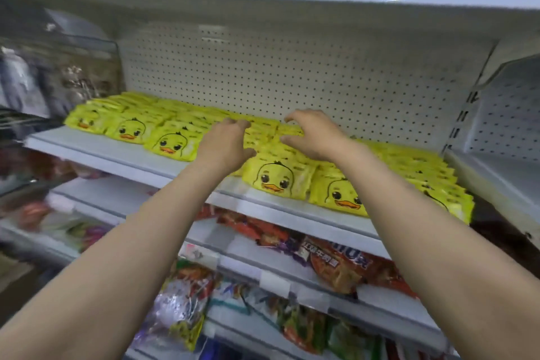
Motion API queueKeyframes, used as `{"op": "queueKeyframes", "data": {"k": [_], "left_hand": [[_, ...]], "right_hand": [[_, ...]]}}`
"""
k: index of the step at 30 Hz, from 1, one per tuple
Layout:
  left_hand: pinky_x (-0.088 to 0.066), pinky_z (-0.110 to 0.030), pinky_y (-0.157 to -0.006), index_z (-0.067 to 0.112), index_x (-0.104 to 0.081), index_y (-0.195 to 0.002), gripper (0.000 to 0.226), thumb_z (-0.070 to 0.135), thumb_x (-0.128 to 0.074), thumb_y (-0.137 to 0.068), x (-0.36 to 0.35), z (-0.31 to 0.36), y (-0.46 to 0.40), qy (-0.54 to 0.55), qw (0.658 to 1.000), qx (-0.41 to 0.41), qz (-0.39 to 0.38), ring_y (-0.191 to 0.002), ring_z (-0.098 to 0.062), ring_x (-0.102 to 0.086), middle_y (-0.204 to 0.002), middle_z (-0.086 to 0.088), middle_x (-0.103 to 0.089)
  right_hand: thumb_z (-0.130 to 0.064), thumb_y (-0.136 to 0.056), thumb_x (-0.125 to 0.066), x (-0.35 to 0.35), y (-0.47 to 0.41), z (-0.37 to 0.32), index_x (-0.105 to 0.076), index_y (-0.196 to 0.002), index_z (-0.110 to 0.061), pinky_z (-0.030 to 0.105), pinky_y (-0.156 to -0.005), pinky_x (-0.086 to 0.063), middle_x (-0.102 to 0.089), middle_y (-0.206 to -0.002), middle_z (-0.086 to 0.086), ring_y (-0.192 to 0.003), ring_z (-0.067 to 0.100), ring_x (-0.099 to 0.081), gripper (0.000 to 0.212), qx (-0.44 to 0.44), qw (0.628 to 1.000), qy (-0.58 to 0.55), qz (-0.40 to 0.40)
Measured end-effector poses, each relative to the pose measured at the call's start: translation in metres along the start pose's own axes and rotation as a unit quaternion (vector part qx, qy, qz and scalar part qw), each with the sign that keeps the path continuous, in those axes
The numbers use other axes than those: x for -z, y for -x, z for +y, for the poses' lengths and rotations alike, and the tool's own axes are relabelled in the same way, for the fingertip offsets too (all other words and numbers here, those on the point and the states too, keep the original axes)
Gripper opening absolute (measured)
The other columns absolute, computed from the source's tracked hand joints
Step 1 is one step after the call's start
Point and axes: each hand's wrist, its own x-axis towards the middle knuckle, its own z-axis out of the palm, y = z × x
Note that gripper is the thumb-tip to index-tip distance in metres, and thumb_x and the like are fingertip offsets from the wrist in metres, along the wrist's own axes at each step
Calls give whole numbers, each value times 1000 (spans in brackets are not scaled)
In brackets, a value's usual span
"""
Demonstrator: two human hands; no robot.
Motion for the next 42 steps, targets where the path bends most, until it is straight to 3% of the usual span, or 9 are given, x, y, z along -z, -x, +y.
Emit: {"op": "queueKeyframes", "data": {"k": [6, 12, 16, 21, 28, 36, 42], "left_hand": [[-44, -46, -96, 18, -50, -135, 60, 50, -61, -86, 66, -137, 67, -42, 993, 51, 97, -121, -37, -46, -133, -14, -53], [-45, -46, -96, 17, -53, -133, 58, 52, -58, -86, 123, -257, 134, -103, 983, 73, 130, -119, -35, -50, -131, -12, -56], [-42, -46, -100, 17, -52, -134, 59, 53, -56, -87, 154, -328, 168, -134, 978, 111, 117, -121, -34, -48, -132, -11, -54], [-42, -43, -100, 19, -52, -132, 54, 49, -59, -88, 176, -415, 197, -134, 972, 163, 106, -118, -32, -49, -130, -9, -53], [-43, -42, -99, 21, -52, -132, 52, 44, -63, -86, 192, -552, 213, -148, 960, 218, 99, -120, -28, -48, -130, -6, -54], [-47, -43, -91, 22, -49, -134, 54, 45, -62, -86, 206, -720, 181, -186, 943, 273, 36, -114, -31, -50, -128, -7, -54], [-43, -42, -97, 21, -51, -133, 52, 43, -61, -87, 183, -821, 168, -160, 942, 296, -22, -119, -30, -48, -131, -7, -54]], "right_hand": [[-52, -94, -54, -38, -25, -135, -50, -138, -25, 37, -113, -31, -49, -145, 2, -137, 24, -38, 52, 109, 990, -83, 38], [-53, -93, -54, -83, -46, -276, -49, -138, -26, 38, -112, -34, -50, -143, 1, -134, 23, -40, 52, 200, 971, -125, 44], [-65, -87, -40, -112, -58, -368, -48, -139, -25, 41, -110, -35, -50, -142, 2, -133, 25, -41, 67, 238, 961, -142, 17], [-51, -94, -53, -144, -83, -465, -46, -141, -25, 37, -110, -31, -46, -145, 0, -136, 22, -36, 54, 287, 944, -161, -7], [-54, -96, -49, -213, -147, -592, -39, -145, -28, 39, -112, -33, -40, -149, -3, -139, 19, -32, 56, 350, 920, -166, -55], [-53, -96, -50, -301, -254, -730, -37, -146, -29, 41, -113, -33, -36, -153, -3, -141, 19, -28, 57, 358, 909, -181, -115], [-53, -96, -50, -372, -310, -796, -39, -145, -28, 40, -110, -33, -39, -150, -3, -140, 21, -31, 57, 342, 908, -168, -175]]}}
